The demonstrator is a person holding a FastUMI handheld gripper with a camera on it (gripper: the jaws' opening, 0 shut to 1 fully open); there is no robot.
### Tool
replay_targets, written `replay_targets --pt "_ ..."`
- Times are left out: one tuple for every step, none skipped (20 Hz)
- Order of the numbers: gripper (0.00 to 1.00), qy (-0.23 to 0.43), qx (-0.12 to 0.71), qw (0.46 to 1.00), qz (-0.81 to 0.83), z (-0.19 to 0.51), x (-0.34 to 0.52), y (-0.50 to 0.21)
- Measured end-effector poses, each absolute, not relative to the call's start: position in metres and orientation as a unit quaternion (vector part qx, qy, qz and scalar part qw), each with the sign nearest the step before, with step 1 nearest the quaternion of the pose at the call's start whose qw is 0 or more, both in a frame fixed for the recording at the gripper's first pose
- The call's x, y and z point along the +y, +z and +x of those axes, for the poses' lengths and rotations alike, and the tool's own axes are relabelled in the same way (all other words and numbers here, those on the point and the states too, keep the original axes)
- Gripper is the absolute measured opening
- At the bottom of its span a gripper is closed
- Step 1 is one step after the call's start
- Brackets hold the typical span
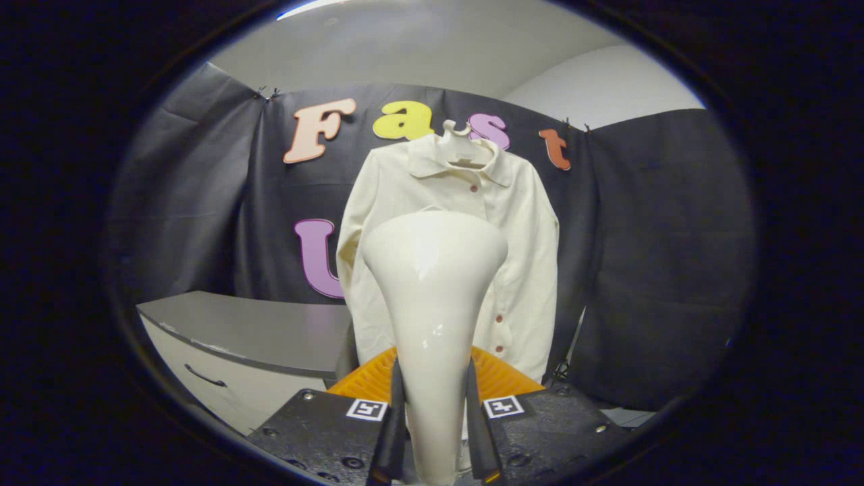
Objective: Iron the clothes twice with a garment steamer, once on the left side and once on the right side.
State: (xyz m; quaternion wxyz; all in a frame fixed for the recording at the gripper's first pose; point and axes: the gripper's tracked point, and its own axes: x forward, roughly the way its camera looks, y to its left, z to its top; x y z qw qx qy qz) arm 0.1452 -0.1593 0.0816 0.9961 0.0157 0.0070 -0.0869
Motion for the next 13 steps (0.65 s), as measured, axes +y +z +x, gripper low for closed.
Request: replay_targets --pt "0.37 -0.091 0.002 0.996 0.014 0.141 -0.154 0.086" --pt "0.38 -0.095 -0.003 0.995 0.015 0.135 -0.147 0.09" --pt "0.38 -0.097 -0.008 0.995 0.016 0.129 -0.139 0.094" --pt "0.37 -0.097 -0.012 0.995 0.016 0.124 -0.13 0.099" --pt "0.37 -0.097 -0.016 0.995 0.014 0.118 -0.121 0.103" --pt "0.37 -0.099 -0.023 0.995 0.013 0.112 -0.114 0.11" --pt "0.37 -0.097 -0.028 0.995 0.015 0.107 -0.105 0.114" --pt "0.37 -0.094 -0.033 0.995 0.018 0.101 -0.097 0.118" --pt "0.37 -0.093 -0.04 0.995 0.021 0.096 -0.089 0.123" --pt "0.37 -0.092 -0.046 0.994 0.023 0.092 -0.082 0.127" --pt "0.37 -0.089 -0.05 0.994 0.027 0.087 -0.075 0.129" --pt "0.37 -0.087 -0.05 0.994 0.032 0.083 -0.069 0.128" --pt "0.37 -0.084 -0.049 0.995 0.033 0.079 -0.063 0.126"
